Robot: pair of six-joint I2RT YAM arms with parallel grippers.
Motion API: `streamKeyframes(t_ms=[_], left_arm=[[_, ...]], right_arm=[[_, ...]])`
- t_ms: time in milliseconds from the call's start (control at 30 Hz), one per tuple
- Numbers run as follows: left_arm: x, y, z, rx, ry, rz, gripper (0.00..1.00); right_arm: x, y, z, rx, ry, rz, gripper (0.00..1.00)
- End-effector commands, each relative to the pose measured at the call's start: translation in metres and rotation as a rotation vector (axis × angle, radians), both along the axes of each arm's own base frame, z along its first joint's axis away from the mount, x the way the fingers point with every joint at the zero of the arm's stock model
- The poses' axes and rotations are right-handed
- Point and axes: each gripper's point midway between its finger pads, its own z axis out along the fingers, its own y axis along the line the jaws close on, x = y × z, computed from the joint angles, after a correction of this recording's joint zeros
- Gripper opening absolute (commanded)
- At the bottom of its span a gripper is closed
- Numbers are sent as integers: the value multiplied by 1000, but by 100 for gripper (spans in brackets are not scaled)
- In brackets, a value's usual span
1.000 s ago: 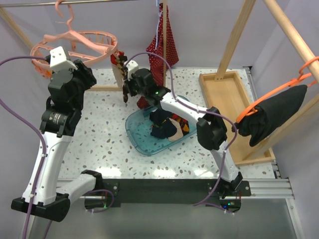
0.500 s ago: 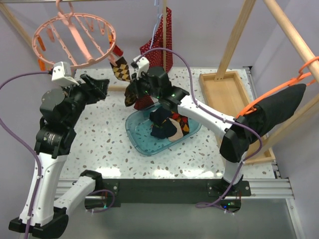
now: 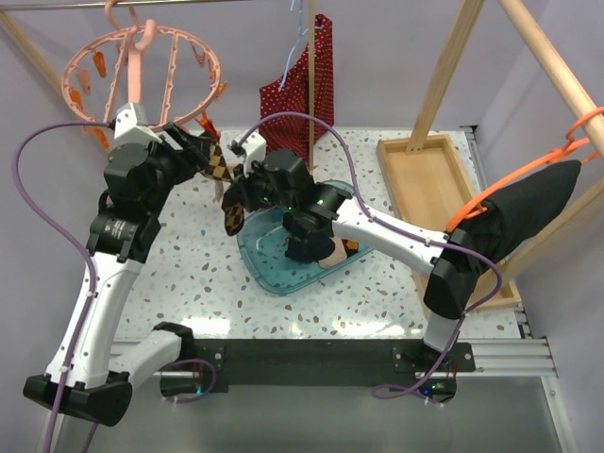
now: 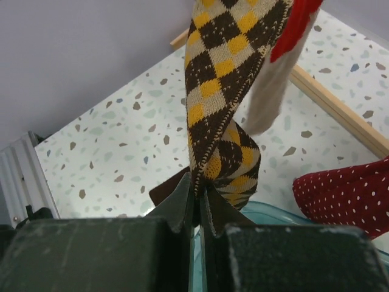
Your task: Remove the socks clipped to the hanger
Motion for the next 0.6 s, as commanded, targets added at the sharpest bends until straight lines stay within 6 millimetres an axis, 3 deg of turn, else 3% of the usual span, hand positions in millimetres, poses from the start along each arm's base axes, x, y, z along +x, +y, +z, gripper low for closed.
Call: streamKeyframes(t_ms=[0, 233, 567], left_arm=[[3, 31, 22, -27, -53, 188, 73], [17, 51, 10, -2, -9, 316, 75], [28, 68, 5, 22, -6, 429, 75]], right_arm=[[-8, -8, 50, 94, -73, -48, 0], [-27, 1, 56, 63, -144, -88, 0], [-33, 5, 60, 42, -196, -125, 0]])
